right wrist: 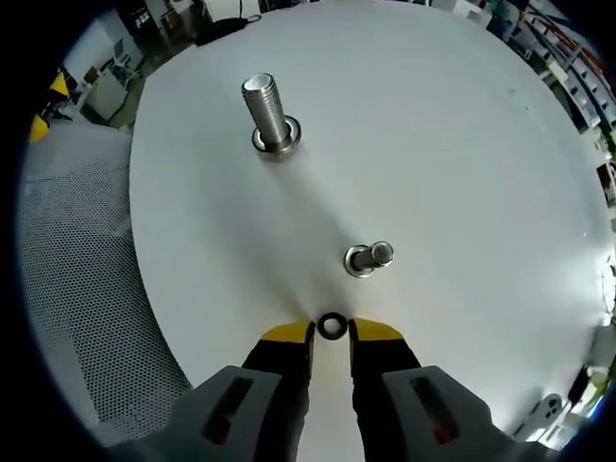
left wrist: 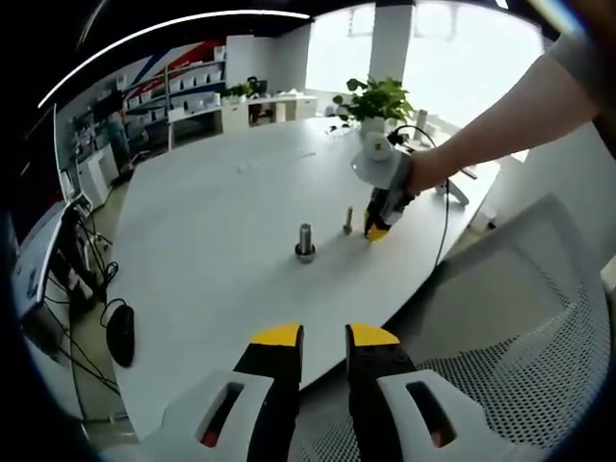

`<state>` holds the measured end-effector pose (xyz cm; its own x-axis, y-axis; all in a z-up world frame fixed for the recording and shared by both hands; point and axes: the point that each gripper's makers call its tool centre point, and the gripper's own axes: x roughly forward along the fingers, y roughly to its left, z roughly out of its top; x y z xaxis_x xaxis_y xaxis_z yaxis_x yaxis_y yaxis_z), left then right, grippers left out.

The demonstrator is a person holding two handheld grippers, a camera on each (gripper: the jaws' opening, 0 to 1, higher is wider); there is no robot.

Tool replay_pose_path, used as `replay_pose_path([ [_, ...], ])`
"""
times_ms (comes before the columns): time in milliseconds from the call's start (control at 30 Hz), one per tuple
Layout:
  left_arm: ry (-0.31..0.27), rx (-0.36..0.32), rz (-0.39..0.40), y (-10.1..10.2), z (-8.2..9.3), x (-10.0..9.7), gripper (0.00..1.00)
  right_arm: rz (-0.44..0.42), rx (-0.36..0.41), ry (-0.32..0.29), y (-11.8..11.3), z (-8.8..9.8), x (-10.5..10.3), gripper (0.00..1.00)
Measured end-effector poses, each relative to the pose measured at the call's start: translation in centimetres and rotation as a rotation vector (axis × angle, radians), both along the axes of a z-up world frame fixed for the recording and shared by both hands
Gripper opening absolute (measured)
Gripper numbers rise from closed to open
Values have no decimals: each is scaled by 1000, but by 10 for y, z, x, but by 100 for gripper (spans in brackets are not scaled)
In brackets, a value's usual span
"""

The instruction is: Place the washer onto the threaded stud by aligning its center hole with the stud, sliding it down to the base, and recovering from edge contact or off-axis alignment until the washer reaches the visible bottom stop.

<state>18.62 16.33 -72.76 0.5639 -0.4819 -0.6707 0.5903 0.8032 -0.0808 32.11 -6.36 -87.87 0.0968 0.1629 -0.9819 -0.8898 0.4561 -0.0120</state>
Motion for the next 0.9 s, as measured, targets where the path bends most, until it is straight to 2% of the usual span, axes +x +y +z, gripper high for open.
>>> replay_pose_path([
  [267, -1, 2, -3, 0, 0, 0, 15, -25, -24, 7, 1, -1, 2, 15],
  [333, -3, 0, -3, -1, 1, 0, 15, -54, -42, -1, 1, 0, 1, 15],
  [467, -2, 0, -3, -1, 0, 1, 14, -29, -83, -28, 2, -1, -1, 15],
  [533, -1, 1, -5, -1, 0, 0, 14, -61, -82, -32, 1, 0, 0, 15],
  [667, -2, 2, 0, 0, 0, 0, 14, -173, 7, -68, 1, 1, 1, 15],
  [833, -5, 0, 5, 1, 1, 1, 14, -235, 110, -110, -2, 2, 0, 14],
  [900, -6, 1, 3, 1, 1, 1, 14, -251, 114, -112, -3, 4, -2, 14],
])
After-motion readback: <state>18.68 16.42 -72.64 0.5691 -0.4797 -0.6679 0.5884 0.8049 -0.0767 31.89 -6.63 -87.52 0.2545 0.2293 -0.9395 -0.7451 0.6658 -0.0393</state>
